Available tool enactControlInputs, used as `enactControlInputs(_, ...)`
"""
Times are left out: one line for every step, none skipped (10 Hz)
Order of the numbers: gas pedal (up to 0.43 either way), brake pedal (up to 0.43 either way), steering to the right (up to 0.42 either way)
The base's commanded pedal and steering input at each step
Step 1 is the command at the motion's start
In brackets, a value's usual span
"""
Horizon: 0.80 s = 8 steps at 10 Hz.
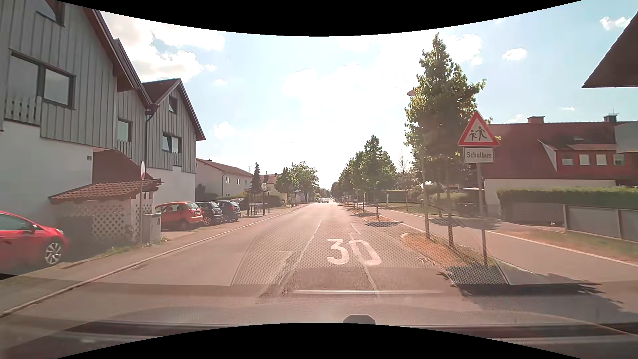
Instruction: Follow the waypoints while adhering to traffic rules and regulations
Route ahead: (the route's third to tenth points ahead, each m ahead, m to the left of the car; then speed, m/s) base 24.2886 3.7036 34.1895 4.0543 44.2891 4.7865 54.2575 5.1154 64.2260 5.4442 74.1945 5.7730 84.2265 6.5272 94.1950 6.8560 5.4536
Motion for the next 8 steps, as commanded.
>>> enactControlInputs(0.118, 0.000, -0.007)
enactControlInputs(0.118, 0.000, -0.005)
enactControlInputs(0.118, 0.000, -0.003)
enactControlInputs(0.118, 0.000, -0.003)
enactControlInputs(0.118, 0.000, -0.003)
enactControlInputs(0.118, 0.000, -0.003)
enactControlInputs(0.118, 0.000, -0.003)
enactControlInputs(0.118, 0.000, -0.004)
